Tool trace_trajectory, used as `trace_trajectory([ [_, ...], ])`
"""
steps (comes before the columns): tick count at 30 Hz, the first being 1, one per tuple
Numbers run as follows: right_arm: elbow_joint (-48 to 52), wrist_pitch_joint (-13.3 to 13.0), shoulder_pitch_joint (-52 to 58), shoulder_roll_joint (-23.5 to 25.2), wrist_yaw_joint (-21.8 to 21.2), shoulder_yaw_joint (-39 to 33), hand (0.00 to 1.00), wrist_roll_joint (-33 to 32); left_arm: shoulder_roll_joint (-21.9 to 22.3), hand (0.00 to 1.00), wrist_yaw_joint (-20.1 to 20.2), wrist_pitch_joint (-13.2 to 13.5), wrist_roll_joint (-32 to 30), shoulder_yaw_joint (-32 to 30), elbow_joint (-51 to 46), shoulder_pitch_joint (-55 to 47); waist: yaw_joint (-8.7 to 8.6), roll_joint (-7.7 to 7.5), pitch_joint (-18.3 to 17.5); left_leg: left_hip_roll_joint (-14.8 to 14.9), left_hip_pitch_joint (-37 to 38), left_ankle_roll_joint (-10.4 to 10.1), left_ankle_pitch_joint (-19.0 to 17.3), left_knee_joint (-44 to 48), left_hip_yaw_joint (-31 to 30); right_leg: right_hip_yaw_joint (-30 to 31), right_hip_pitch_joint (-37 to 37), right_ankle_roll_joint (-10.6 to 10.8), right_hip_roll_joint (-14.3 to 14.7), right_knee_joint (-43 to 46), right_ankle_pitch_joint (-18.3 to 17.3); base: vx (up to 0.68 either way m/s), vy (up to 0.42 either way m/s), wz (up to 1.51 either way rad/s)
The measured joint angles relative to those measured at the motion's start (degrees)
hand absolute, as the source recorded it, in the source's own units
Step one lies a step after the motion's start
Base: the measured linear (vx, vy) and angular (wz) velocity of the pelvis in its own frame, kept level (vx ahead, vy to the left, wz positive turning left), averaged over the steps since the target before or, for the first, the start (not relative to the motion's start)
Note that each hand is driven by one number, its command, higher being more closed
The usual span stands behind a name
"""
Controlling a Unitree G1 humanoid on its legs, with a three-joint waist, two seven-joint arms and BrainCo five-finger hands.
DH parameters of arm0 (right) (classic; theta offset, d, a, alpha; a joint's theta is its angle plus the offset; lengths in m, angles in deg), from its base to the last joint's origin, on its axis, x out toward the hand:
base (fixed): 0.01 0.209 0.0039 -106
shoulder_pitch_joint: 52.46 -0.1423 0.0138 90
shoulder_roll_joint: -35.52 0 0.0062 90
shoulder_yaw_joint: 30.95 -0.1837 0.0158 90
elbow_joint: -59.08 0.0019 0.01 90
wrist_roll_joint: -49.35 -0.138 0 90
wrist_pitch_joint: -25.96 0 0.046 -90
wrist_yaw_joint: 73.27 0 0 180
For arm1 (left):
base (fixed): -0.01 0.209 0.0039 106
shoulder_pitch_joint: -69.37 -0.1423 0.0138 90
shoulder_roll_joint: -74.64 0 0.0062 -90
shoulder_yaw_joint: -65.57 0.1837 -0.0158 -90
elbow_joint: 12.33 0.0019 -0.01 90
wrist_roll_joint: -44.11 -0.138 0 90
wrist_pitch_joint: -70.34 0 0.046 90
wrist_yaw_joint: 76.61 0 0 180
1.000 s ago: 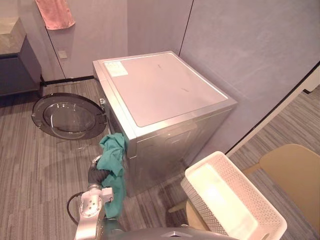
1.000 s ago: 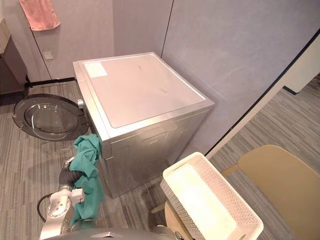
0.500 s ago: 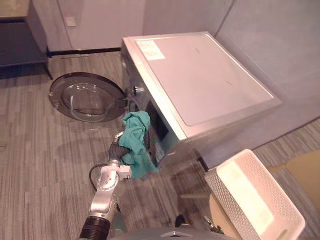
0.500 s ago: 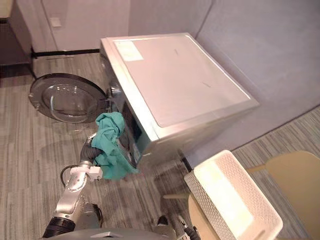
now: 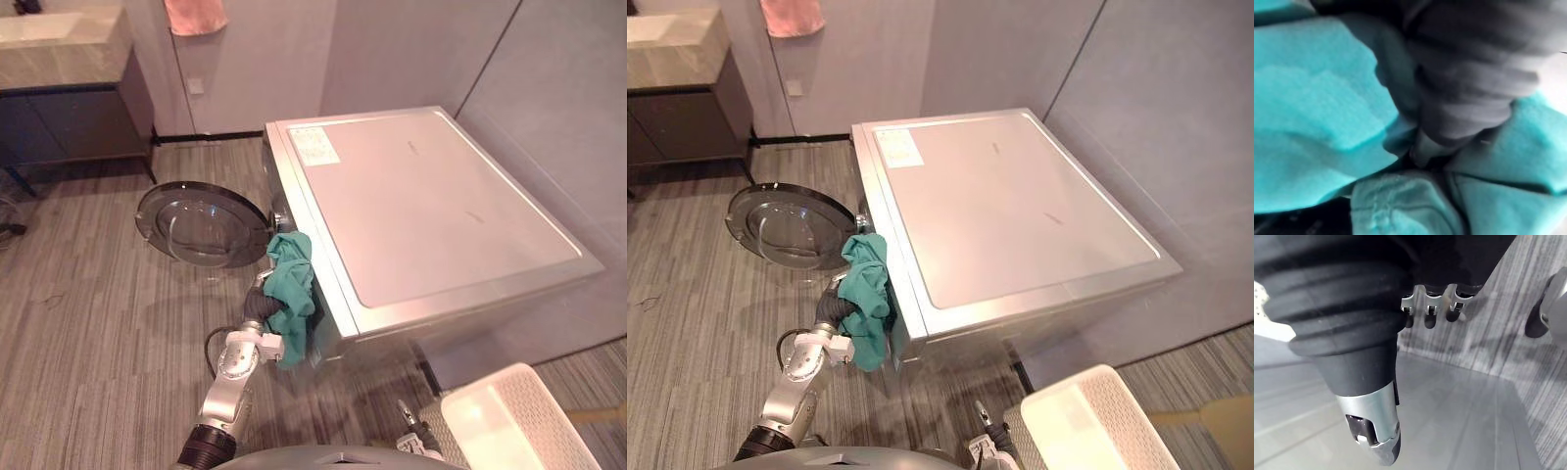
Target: Pick up the laundry basket with both hands and put the clothes into the washing machine.
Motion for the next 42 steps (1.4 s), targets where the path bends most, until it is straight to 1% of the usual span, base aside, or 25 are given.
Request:
trace_trajectory([
  [4, -0.15, 0.2, -0.34, -0.27, 0.53, -1.49, 0.0, 0.19, 0.02, 1.0, 1.58, -0.02, 2.53, 0.4, 0.02, -0.25, -0.11, 0.77, 1.38, 1.84, -8.11, 1.18, 0.13, 17.94, -0.49, -2.91, 3.34, -1.98, -1.37, 1.85, -4.83, -0.01, -0.02, 0.5],
  [5, -0.14, 0.2, -0.32, -0.15, 0.73, -1.41, 0.0, 0.18, 0.02, 1.0, 1.6, -0.02, 3.04, 0.35, 0.02, -0.19, -0.19, 0.54, 1.38, 1.77, -8.53, 1.53, 0.08, 18.69, 0.01, -3.33, 3.48, -2.28, -2.11, 1.95, -5.68, -0.01, 0.03, 0.44],
  [7, 0.34, 0.17, -0.59, -0.65, 1.17, -1.02, 0.0, 0.16, 0.01, 1.0, 1.65, -0.02, 3.46, 0.2, 0.21, -0.23, 0.2, 1.23, 1.32, 3.23, -9.11, 4.78, -2.98, 19.03, 2.62, -3.65, 2.65, -2.62, -2.84, 1.98, -6.54, -0.01, 0.102, 0.14],
  [10, 0.35, 0.14, -2.15, -0.63, 1.23, 0.44, 0.0, 0.19, 0.01, 1.0, 0.68, 0.0, 3.42, 0.05, 0.69, 0.06, -0.58, 0.24, 1.29, 3.69, -9.2, 5.27, -4.94, 11.18, 2.5, -3.92, -0.01, -1.96, -7.06, 2.28, -7.46, 0.01, 0.173, 0.17],
  [12, -0.62, 0.11, -2.53, -0.88, 1.36, 0.49, 0.0, 0.3, -0.01, 1.0, 0.45, 0.24, 3.53, 0.8, 2.6, 0.81, -1.24, -0.32, 1.36, 3.21, -9.18, 3.98, -3.24, 3.9, -0.75, -3.65, -1.77, 0.23, -9.96, 2.51, -8.19, 0.06, 0.25, 0.23],
  [14, -4.56, 0.32, -3.87, -2.75, 1.76, 0.48, 0.0, 2.22, -0.06, 1.0, 0.34, 0.3, 4.6, 1.57, 6.95, 1.8, -2.21, 0.38, 0.99, 3.38, -8.41, 3.04, -0.02, -5.29, -4.13, -2.71, -3.69, 4.23, -12.9, 3.91, -10.26, 0.11, 0.41, 0.14],
  [16, -6.43, 0.29, -4.41, -3.32, 2.66, -0.15, 0.0, 2.52, -0.15, 1.0, -0.33, 0.22, 4.93, 2.12, 9.78, 2.82, -3.2, -0.36, 1.21, 1.4, -8.59, -1.89, 5.1, -2.94, -1.95, -0.09, -3.6, 6.5, -16.21, 4.54, -11.35, 0.25, 0.579, 0.15],
  [19, -11.1, 1.22, -6.74, -3.43, 2.91, -1.53, 0.0, 2.51, -0.52, 1.0, -1.88, 0.27, 6.74, 2.68, 11.56, 5.49, -4.21, -0.85, 1.64, -0.47, -14.53, -0.54, -2.57, 10.71, -2.34, 4.34, -1.3, 10.55, -19.83, -1.14, -6.74, 0.25, 0.551, -0.05],
  [20, -11.59, 1.27, -7.49, -3.67, 2.97, -2.08, 0.0, 2.5, -0.86, 1.0, -1.96, 0.29, 6.83, 2.67, 11.55, 6.29, -4.17, -0.32, 1.88, -0.79, -14.73, 0.03, -5.2, 13.32, -2.04, 5.5, -0.08, 13.1, -21.02, -4.42, -3.02, 0.2, 0.514, -0.39],
  [21, -11.97, 1.27, -7.93, -3.9, 2.97, -2.09, 0.0, 2.46, -1.04, 1.0, -1.97, 0.32, 6.87, 2.68, 11.55, 6.81, -4.09, 0.18, 1.94, -0.88, -14.79, 0.31, -6.17, 13.86, -1.62, 6.22, 0.2, 14.05, -21.38, -5.69, -0.84, 0.16, 0.497, -0.62],
  [22, -12.45, 1.23, -9.24, -4.46, 3.16, -2.5, 0.0, 2.13, -1.6, 1.0, -1.98, 0.69, 7.31, 2.93, 11.24, 7.75, -4.02, 1.18, 1.78, -1.36, -14.99, 1.47, -7.48, 13.96, 0.02, 6.81, -0.94, 14.47, -22.43, -7.39, 3.83, 0.14, 0.483, -0.64],
  [24, -12.52, 0.61, -11.23, -4.57, 3.48, -4.03, 0.0, -3.72, -2.78, 1.0, -2.0, 1.01, 7.31, 4.1, 10.56, 9.94, -3.58, 2.11, 1.72, -2.94, -16.34, 2.88, -8.17, 13.17, 2.92, 6.86, -5.17, 14.19, -24.14, -8.42, 10.58, 0.1, 0.454, -0.69],
  [25, -12.32, 0.01, -12.55, -4.51, 3.37, -4.14, 0.0, -7.81, -3.67, 1.0, -2.0, 1.06, 7.27, 4.44, 9.79, 10.98, -3.22, 2.79, 1.6, -3.45, -17.47, 4.07, -8.5, 12.27, 5.25, 6.83, -8.72, 13.38, -24.97, -9.32, 16.06, 0.06, 0.409, -0.7],
  [26, -11.74, -0.19, -12.92, -4.22, 3.38, -4.06, 0.0, -9.13, -4.21, 1.0, -2.0, 1.08, 7.17, 4.52, 9.57, 11.35, -2.95, 2.93, 1.7, -3.61, -17.56, 5.05, -8.45, 11.63, 6.78, 6.51, -10.03, 11.64, -25.29, -10.1, 19.11, 0.04, 0.456, -1.05],
  [27, -10.07, -0.21, -12.87, -3.94, 3.37, -3.17, 0.0, -10.04, -5.11, 1.0, -2.27, 1.07, 6.74, 4.37, 9.54, 11.4, -2.42, 3.23, 1.76, -3.4, -16.82, 7.08, -8.65, 9.91, 9.81, 4.82, -11.92, 6.95, -25.48, -11.45, 24.61, 0.01, 0.364, -0.84],
  [28, -9.71, -0.08, -12.74, -3.9, 3.39, -2.64, 0.0, -10.05, -5.27, 1.0, -2.41, 1.06, 6.69, 4.31, 9.54, 11.27, -2.38, 3.38, 1.86, -3.34, -16.12, 7.77, -8.72, 9.22, 10.56, 4.14, -12.06, 6.37, -25.38, -10.65, 24.51, 0.0, 0.336, -0.84],
  [29, -8.06, 0.03, -11.68, -3.54, 3.38, -1.14, 0.0, -10.06, -5.26, 1.0, -3.23, 1.05, 6.71, 4.33, 9.33, 10.79, -2.13, 3.46, 1.91, -3.4, -14.16, 8.23, -8.62, 7.15, 11.68, 2.43, -12.01, 6.58, -23.61, -7.41, 20.59, 0.02, 0.319, -0.65],
  [30, -5.79, -0.01, -10.71, -2.51, 3.32, -0.05, 0.0, -10.34, -5.3, 1.0, -3.51, 1.06, 6.72, 4.26, 8.55, 9.91, -1.86, 3.71, 2.07, -3.43, -11.33, 8.57, -7.99, 4.08, 13.56, 2.1, -12.35, 7.16, -20.67, -3.37, 15.72, 0.03, 0.295, -0.73],
  [35, 0.06, -1.09, -9.46, -0.27, 1.09, 2.76, 0.0, -14.6, -4.32, 1.0, -3.32, 1.29, 6.71, 6.44, 5.87, 10.35, -1.86, 3.53, 1.5, -6.81, -3.66, 6.2, -3.72, -11.73, 22.63, -3.17, -20.57, 8.17, -7.49, 9.07, 1.07, -0.01, 0.161, -0.93],
  [37, 0.76, -2.33, -8.89, -0.25, 1.18, 2.04, 0.0, -15.98, -3.42, 1.0, -3.13, 1.24, 6.71, 8.41, 5.87, 10.52, -2.24, 3.34, 1.59, -8.94, -0.94, 6.38, -3.21, -14.31, 26.04, -3.54, -21.9, 7.36, -3.03, 10.15, -1.5, 0.07, 0.019, -0.65],
  [38, 0.58, -3.2, -8.2, -0.18, 1.19, 1.48, 0.0, -16.63, -2.8, 1.0, -2.87, 1.24, 6.71, 9.72, 5.87, 10.7, -3.22, 3.35, 1.48, -10.23, 0.23, 6.5, -3.14, -14.65, 26.82, -4.95, -21.55, 5.71, -1.64, 7.94, -0.92, 0.11, -0.02, -0.35],
  [39, 0.52, -3.26, -7.82, -0.06, 1.2, 1.1, 0.0, -16.76, -2.31, 1.0, -2.74, 1.24, 6.71, 10.15, 5.87, 11.01, -3.71, 3.23, 1.44, -10.87, 0.74, 6.59, -3.12, -14.43, 26.68, -5.14, -21.35, 4.15, -1.27, 6.23, 0.08, 0.16, -0.015, -0.03],
  [40, 0.63, -3.86, -7.03, 0.37, 1.28, 0.4, 0.0, -16.77, -0.96, 1.0, -2.64, 1.24, 6.71, 10.83, 5.88, 11.73, -4.05, 2.84, 1.4, -12.13, 1.5, 7.16, -3.48, -14.25, 26.65, -5.24, -19.98, 0.51, -1.55, 2.05, 3.29, 0.2, -0.036, 0.01],
  [41, 0.63, -4.16, -6.17, 0.39, 1.55, -0.14, 0.0, -17.04, -0.75, 1.0, -1.96, 1.19, 6.74, 11.68, 5.9, 12.32, -4.16, 3.03, 1.41, -11.96, 2.43, 7.4, -3.66, -13.41, 26.46, -5.78, -17.66, -1.09, -1.83, 0.35, 3.23, 0.2, -0.057, -0.06],
  [42, 0.66, -4.16, -6.08, 0.4, 1.54, -0.21, 0.0, -17.53, -0.72, 1.0, -1.61, 1.19, 6.72, 11.77, 5.9, 12.43, -4.04, 3.01, 1.44, -11.6, 2.99, 7.25, -3.76, -12.62, 26.41, -5.79, -16.68, -1.12, -1.82, 0.09, 3.26, 0.19, -0.115, -0.13],
])
